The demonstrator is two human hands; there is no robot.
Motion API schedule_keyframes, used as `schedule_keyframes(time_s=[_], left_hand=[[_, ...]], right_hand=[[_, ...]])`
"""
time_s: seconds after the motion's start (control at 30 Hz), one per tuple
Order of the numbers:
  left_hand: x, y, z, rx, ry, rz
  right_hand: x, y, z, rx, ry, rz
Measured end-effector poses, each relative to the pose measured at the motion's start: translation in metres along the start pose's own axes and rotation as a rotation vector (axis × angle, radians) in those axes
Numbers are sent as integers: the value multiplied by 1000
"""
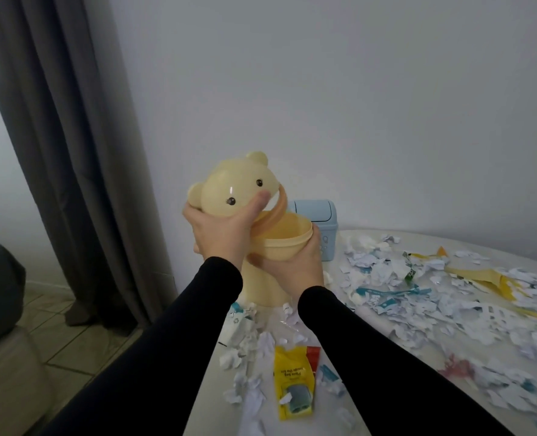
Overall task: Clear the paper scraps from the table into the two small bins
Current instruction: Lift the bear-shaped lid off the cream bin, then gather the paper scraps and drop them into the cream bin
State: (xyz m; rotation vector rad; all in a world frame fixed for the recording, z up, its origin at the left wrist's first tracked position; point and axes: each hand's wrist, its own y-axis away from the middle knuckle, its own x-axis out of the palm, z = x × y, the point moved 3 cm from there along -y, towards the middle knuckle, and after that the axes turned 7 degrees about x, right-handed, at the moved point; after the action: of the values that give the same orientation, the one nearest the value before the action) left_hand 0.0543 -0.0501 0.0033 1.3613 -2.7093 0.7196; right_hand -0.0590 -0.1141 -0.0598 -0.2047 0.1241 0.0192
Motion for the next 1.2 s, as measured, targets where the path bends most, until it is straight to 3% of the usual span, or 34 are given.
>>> schedule_keyframes(time_s=[0.13, 0.23, 0.5, 0.8, 1.2], left_hand=[[-39, 3, 14, -102, 90, -208], [-66, 7, 34, -171, 19, -257], [-84, 21, 71, -127, -344, -125], [-89, 17, 77, -167, -430, -113], [-87, 36, 76, -78, -629, 88]], right_hand=[[0, 4, 1, -23, -2, -1], [-1, 5, 2, -39, -2, -15], [-1, 4, -2, -39, 52, -43], [-2, 3, -2, -43, 56, -46], [-6, 7, -2, -66, 81, -47]])
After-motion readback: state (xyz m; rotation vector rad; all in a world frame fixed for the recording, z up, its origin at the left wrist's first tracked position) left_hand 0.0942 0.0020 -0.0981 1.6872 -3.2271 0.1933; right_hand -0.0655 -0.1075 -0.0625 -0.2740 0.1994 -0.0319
